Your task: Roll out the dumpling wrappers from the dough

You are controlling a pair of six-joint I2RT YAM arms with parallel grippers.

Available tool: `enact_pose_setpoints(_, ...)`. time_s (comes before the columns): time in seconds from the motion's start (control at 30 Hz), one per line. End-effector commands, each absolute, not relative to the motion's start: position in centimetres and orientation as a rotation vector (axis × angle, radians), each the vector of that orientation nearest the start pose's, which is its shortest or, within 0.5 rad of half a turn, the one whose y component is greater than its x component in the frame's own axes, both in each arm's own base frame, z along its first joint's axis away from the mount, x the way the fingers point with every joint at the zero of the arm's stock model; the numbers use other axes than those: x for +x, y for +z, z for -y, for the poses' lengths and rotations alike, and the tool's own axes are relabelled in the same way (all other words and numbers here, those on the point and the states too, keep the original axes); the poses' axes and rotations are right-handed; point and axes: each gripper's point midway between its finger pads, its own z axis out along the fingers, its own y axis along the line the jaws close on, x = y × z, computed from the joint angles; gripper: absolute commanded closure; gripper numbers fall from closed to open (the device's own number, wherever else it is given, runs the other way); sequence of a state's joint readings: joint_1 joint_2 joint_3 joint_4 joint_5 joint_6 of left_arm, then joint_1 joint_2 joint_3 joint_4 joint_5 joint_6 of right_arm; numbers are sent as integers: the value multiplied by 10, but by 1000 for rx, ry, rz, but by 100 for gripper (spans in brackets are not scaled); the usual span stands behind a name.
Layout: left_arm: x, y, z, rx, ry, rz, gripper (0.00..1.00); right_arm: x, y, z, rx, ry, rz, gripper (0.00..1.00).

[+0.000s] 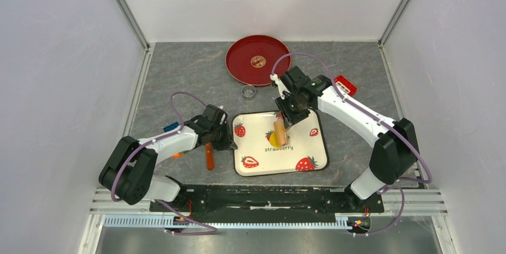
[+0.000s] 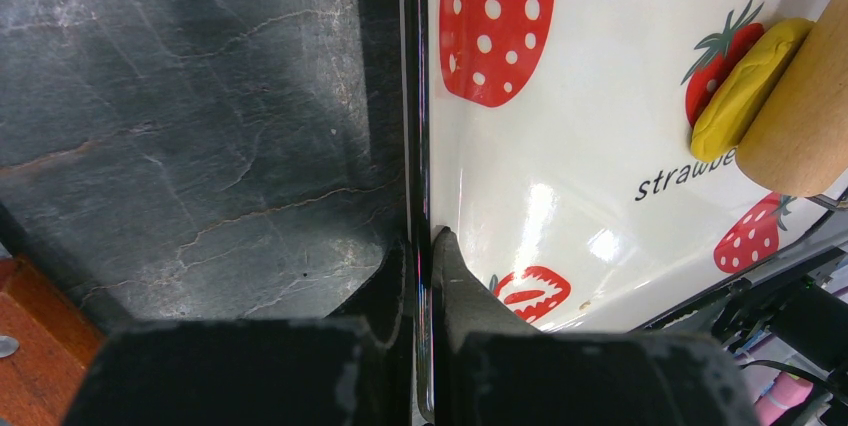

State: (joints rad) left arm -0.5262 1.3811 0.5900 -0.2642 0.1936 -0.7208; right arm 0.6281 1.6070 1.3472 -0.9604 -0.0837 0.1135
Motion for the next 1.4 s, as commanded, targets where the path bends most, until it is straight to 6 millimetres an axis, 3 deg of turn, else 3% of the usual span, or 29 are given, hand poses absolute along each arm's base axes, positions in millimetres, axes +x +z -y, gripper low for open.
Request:
enact_pose_setpoints(0.0, 194, -10, 161, -234, -409, -2838, 98, 258, 94, -132, -714, -252, -2794, 100)
enact_pose_setpoints(0.33, 195, -10, 160, -242, -395, -2834, 98, 246, 80, -94, -662, -366, -2868, 100)
enact_pose_setpoints(0.67, 195, -10, 158, -253, -380, -2831, 98, 224, 48, -76, -697, -420, -2961, 100)
enact_pose_setpoints(1.1, 196, -10, 156, -266, -361, -2830, 98, 213, 33, -54, -661, -479, -3034, 100)
enact_pose_setpoints(1.17, 196, -11, 155, -267, -356, -2833, 98, 213, 32, -56, -673, -456, -3042, 100)
enact_pose_setpoints(1.23, 196, -11, 155, -268, -356, -2833, 98, 216, 32, -71, -699, -324, -3030, 100)
enact_pose_setpoints(1.37, 196, -11, 155, -269, -355, -2834, 98, 229, 54, -130, -772, 161, -2891, 100)
